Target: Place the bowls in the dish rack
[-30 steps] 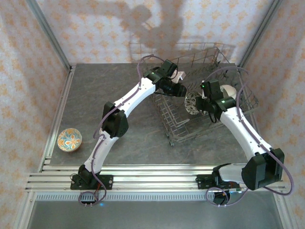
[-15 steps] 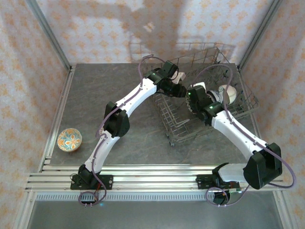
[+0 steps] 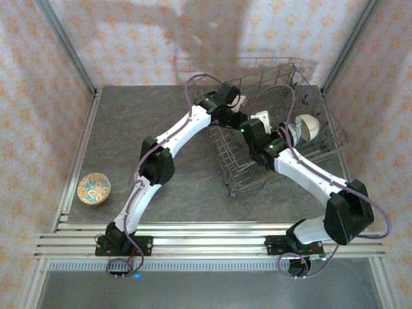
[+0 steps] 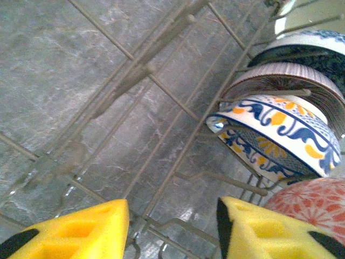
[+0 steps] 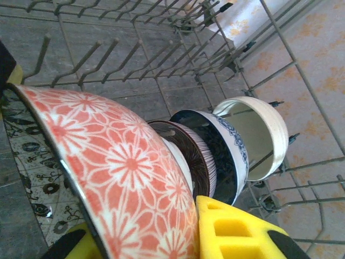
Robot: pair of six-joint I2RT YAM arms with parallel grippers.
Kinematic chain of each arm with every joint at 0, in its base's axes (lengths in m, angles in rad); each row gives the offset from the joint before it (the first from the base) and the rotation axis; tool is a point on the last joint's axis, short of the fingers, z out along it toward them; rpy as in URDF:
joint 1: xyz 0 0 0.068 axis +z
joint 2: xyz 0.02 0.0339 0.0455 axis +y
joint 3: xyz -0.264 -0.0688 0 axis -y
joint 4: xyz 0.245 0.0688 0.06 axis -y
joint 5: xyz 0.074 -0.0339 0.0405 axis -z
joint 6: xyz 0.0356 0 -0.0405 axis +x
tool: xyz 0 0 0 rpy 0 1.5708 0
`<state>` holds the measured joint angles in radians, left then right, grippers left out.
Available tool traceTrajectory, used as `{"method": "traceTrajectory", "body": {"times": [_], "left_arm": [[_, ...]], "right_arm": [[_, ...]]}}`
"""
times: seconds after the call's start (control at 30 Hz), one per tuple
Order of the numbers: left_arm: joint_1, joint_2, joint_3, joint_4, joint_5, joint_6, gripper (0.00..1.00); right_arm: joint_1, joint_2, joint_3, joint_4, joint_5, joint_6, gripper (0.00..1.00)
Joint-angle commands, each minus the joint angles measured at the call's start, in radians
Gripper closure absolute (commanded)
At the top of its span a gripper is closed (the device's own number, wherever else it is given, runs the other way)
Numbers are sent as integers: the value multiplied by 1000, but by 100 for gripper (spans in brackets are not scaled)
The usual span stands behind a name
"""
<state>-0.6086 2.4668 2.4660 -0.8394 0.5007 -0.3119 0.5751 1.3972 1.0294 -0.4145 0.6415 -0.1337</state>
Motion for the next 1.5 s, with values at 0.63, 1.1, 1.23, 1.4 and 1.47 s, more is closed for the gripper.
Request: {"method": "traceTrajectory", "body": {"times": [0.63,1.1,1.23,1.4,1.47], "left_arm": [[23,-157,-168,1,-83,-6,37],[24,-198,-229,-31,-150,4,32],[23,-200,-244,-48,-159,13,29],[24,-230,-289,-45,-179,22,26],[24,-245,-307,-49,-184,31,25]], "right_arm": [[130,89,-7,-86,-33,65,79],[150,113,24,-150,-33,107,54],[150,110,27,-151,-32,100,49],[152,94,21,-164,-42,100,45],[150,76,11,-156,-52,95,45]]}}
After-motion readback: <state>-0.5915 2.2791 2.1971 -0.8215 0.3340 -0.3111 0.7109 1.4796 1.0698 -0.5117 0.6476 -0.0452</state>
